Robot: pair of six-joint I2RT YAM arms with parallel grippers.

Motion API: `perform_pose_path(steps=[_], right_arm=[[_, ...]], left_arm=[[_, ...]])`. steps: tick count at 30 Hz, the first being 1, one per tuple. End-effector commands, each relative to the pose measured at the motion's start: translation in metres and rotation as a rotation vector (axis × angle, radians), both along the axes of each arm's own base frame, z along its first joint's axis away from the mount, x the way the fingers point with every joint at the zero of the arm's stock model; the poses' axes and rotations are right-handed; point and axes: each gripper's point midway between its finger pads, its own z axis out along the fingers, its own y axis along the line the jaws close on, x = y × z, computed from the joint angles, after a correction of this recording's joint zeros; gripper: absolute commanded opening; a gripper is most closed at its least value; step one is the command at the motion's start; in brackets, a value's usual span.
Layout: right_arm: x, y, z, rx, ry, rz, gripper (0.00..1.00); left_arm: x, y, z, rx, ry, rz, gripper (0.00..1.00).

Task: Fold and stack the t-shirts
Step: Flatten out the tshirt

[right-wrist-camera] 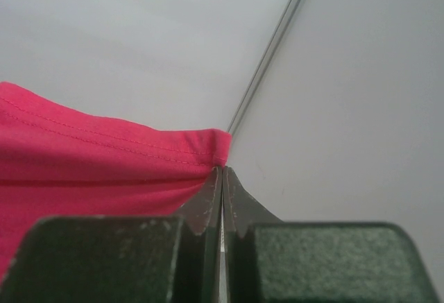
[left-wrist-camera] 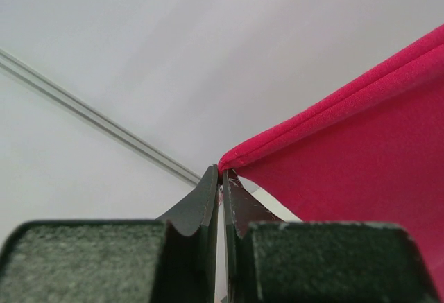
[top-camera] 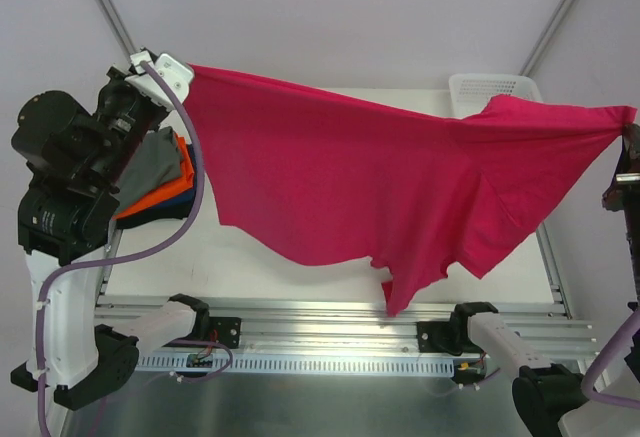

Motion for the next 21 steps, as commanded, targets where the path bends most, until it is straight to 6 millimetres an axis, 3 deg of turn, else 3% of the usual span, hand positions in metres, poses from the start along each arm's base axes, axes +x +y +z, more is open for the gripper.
perform_pose_path(steps=[1, 4, 7, 8, 9, 10, 11, 12, 13, 14, 15, 17, 18, 21], right_arm=[[0.028, -0.015, 0.017, -0.039, -0.034, -0.111, 0.00], [0.050, -0.014, 0.016, -0.089, -0.025, -0.120, 0.00], [0.090, -0.011, -0.010, -0.161, 0.061, -0.120, 0.00], [0.112, -0.009, -0.036, -0.190, 0.135, -0.113, 0.00], [0.123, -0.007, -0.044, -0.230, 0.151, -0.106, 0.00], [0.133, -0.006, -0.055, -0.252, 0.181, -0.101, 0.01], [0.154, -0.004, -0.089, -0.284, 0.269, -0.087, 0.00], [0.164, -0.002, -0.100, -0.300, 0.296, -0.077, 0.01], [0.173, -0.001, -0.115, -0.301, 0.336, -0.068, 0.00], [0.183, 0.001, -0.129, -0.305, 0.375, -0.051, 0.00], [0.200, 0.004, -0.155, -0.304, 0.446, -0.030, 0.00], [0.217, 0.006, -0.178, -0.302, 0.514, -0.015, 0.00], [0.237, 0.007, -0.201, -0.307, 0.580, -0.004, 0.00], [0.267, 0.010, -0.227, -0.306, 0.654, 0.010, 0.00]], left_arm=[[0.019, 0.003, 0.009, 0.034, -0.015, 0.051, 0.00], [0.050, 0.001, -0.020, 0.092, 0.060, 0.085, 0.00], [0.082, -0.001, -0.067, 0.127, 0.169, 0.073, 0.00], [0.091, 0.000, -0.080, 0.137, 0.203, 0.073, 0.00], [0.107, 0.003, -0.109, 0.166, 0.271, 0.077, 0.00], [0.115, 0.004, -0.125, 0.182, 0.309, 0.080, 0.00], [0.126, 0.003, -0.154, 0.205, 0.378, 0.074, 0.00], [0.131, 0.011, -0.169, 0.210, 0.415, 0.091, 0.00], [0.135, 0.004, -0.183, 0.213, 0.445, 0.046, 0.00], [0.143, 0.002, -0.212, 0.234, 0.509, 0.033, 0.00], [0.147, 0.003, -0.226, 0.244, 0.540, 0.027, 0.00], [0.165, 0.004, -0.259, 0.255, 0.615, 0.017, 0.00], [0.171, 0.004, -0.268, 0.248, 0.638, 0.013, 0.00], [0.201, 0.010, -0.295, 0.226, 0.704, 0.021, 0.00]])
